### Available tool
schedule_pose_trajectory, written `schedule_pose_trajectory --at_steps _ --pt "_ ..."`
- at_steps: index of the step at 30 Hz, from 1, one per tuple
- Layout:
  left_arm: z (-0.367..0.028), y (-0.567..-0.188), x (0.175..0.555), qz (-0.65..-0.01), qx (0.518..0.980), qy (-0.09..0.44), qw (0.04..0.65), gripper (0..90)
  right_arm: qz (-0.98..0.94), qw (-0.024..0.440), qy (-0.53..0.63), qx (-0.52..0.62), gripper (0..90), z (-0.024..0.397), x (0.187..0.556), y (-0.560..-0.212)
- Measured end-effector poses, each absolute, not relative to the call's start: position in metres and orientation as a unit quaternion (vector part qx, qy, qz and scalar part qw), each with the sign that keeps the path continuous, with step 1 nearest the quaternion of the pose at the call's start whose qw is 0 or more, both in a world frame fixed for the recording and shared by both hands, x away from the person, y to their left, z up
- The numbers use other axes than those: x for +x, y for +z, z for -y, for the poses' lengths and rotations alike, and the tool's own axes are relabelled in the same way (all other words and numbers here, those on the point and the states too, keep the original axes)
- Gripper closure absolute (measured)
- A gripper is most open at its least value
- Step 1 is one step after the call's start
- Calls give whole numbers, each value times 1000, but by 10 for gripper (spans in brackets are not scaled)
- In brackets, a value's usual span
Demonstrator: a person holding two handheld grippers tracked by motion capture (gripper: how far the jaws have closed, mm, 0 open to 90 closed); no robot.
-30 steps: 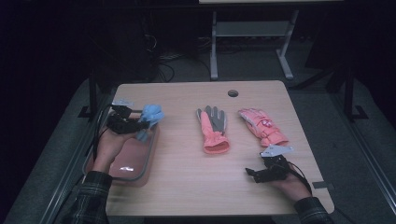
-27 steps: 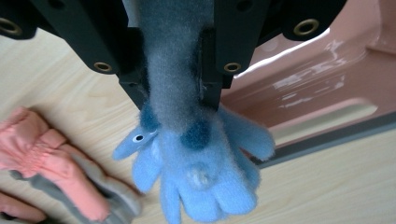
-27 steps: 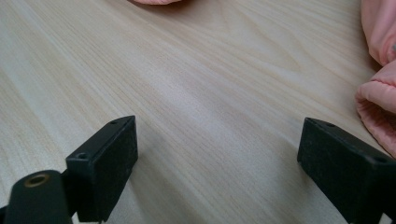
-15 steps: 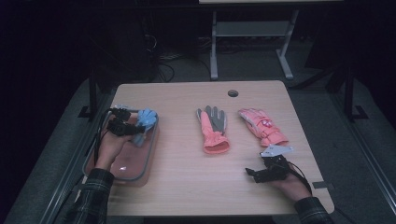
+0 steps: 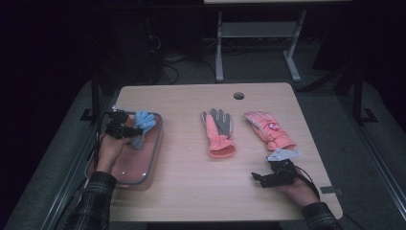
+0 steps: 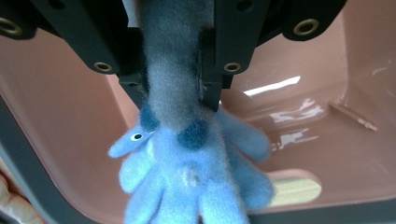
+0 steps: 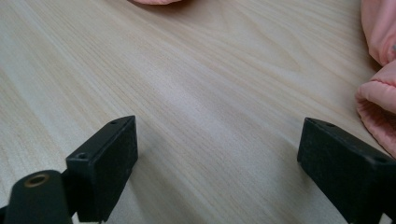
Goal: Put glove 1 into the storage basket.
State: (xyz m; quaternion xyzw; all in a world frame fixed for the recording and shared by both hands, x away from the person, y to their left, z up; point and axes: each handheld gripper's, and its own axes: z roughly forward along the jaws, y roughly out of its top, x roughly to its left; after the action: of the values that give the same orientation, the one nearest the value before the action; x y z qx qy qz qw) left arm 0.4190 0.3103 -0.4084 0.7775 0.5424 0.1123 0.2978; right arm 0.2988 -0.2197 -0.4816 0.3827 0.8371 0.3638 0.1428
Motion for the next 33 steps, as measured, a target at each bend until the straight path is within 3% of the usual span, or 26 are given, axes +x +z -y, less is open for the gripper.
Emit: schedule_pose_trajectory --at_steps 9,11,15,17,22,33 --pt "-304 -419 410 -523 800 80 284 689 -837 143 364 383 115 220 299 -482" --pt "-303 -420 409 -524 799 85 281 610 -837 143 364 383 115 220 299 -482" --pt "-305 -418 409 -532 791 93 287 338 -837 143 364 383 115 220 299 -482" --pt "-306 -413 407 -531 789 97 294 274 -837 142 364 383 115 220 299 -482" --pt "-299 -397 399 -515 791 104 314 218 -837 143 364 383 115 220 299 -482" --pt "-255 -368 380 -454 811 99 356 200 -837 143 364 383 115 220 299 -482"
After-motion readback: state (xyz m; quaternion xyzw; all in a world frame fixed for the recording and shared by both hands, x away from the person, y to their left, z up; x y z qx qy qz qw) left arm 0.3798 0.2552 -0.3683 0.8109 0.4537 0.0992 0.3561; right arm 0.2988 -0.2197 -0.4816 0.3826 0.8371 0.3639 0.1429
